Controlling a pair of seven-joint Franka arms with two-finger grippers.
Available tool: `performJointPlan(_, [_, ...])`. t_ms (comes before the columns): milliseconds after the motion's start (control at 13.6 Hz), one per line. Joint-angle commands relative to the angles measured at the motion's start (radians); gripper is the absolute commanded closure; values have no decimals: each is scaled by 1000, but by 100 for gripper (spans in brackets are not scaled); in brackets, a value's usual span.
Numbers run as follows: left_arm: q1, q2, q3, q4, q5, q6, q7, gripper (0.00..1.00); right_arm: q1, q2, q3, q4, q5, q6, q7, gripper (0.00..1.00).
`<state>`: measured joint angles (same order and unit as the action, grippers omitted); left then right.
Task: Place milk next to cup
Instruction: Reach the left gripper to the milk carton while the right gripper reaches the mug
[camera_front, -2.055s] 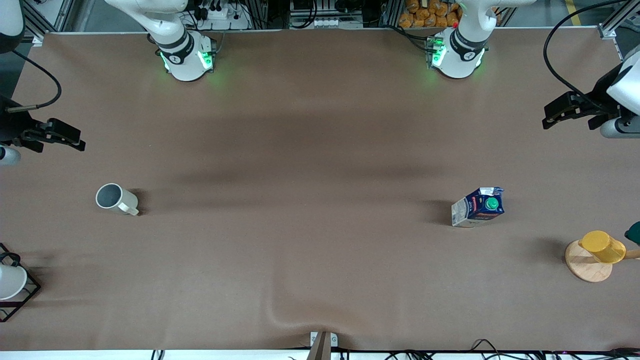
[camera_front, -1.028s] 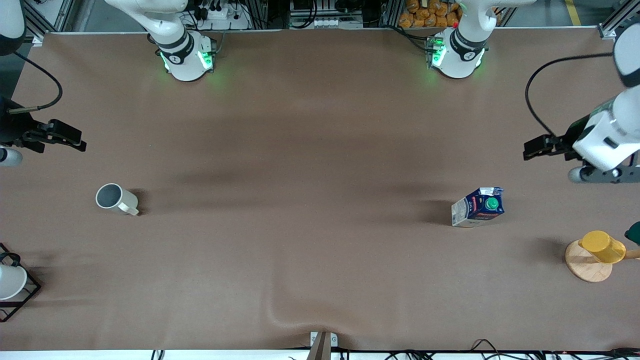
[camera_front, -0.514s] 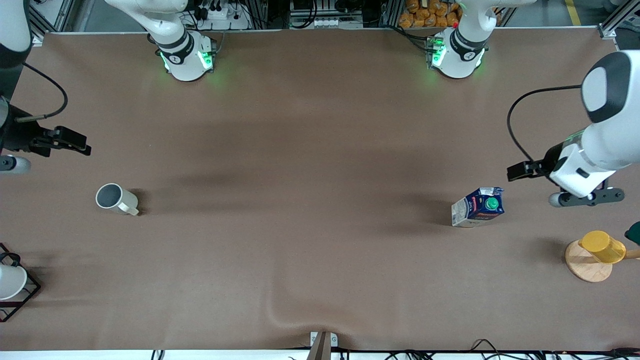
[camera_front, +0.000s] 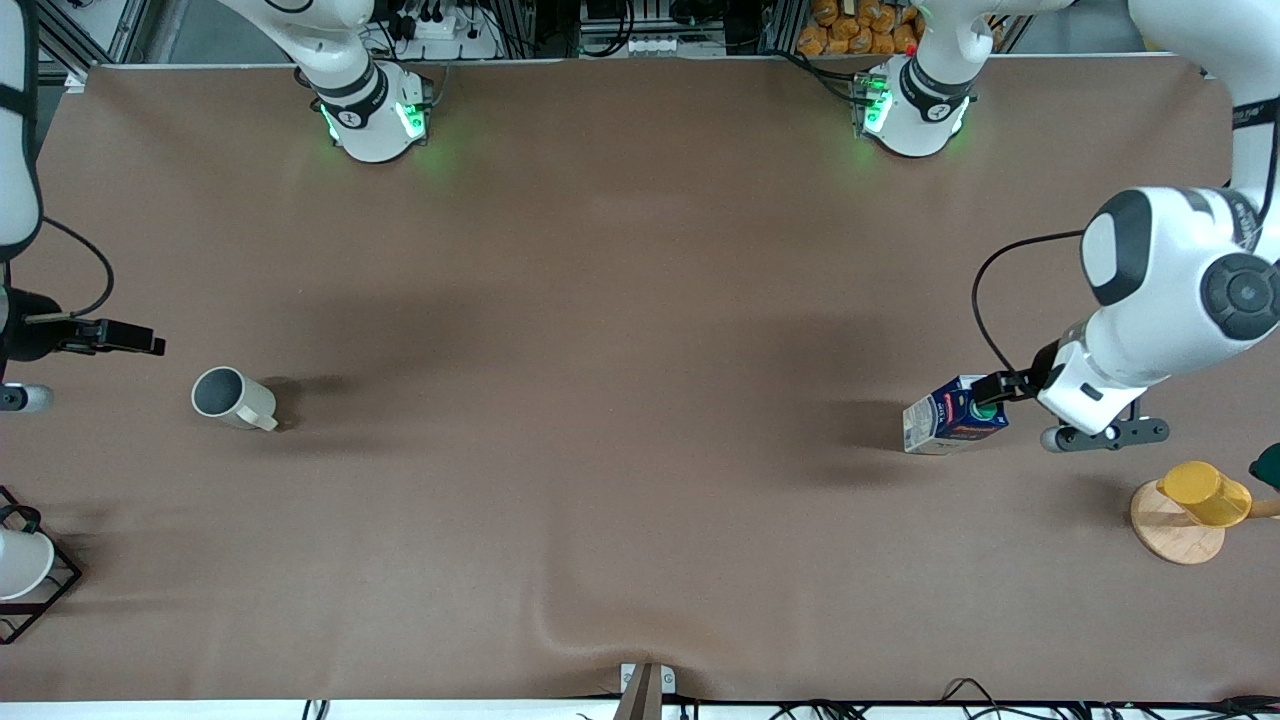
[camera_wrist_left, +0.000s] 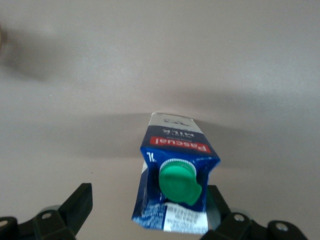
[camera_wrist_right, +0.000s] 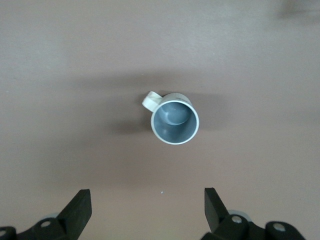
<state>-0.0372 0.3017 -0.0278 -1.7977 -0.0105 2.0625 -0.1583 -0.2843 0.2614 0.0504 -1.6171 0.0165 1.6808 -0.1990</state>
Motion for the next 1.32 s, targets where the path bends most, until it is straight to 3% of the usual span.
performJointPlan(0, [-4, 0, -1, 4, -35, 8, -17, 0, -10, 1, 16, 14, 0, -7, -14, 0])
performJointPlan(220, [-4, 2, -1, 6, -56, 21, -12, 0, 0, 5, 14, -4, -24, 10, -14, 0])
performJointPlan(440, [-13, 16, -7, 0, -54, 22, 2, 0, 20, 22, 16, -68, -139, 60, -13, 0])
performJointPlan(587, [-16, 33, -14, 3, -52, 37, 0, 0, 16, 45, 16, -122, -141, 132, -13, 0])
performJointPlan(881, [-36, 53, -15, 1, -25, 38, 2, 0, -7, 185, 14, -92, -150, 264, -13, 0])
performJointPlan(1248, [-43, 85, -15, 3, 7, 39, -1, 0, -24, 255, 14, -98, -151, 310, -22, 0])
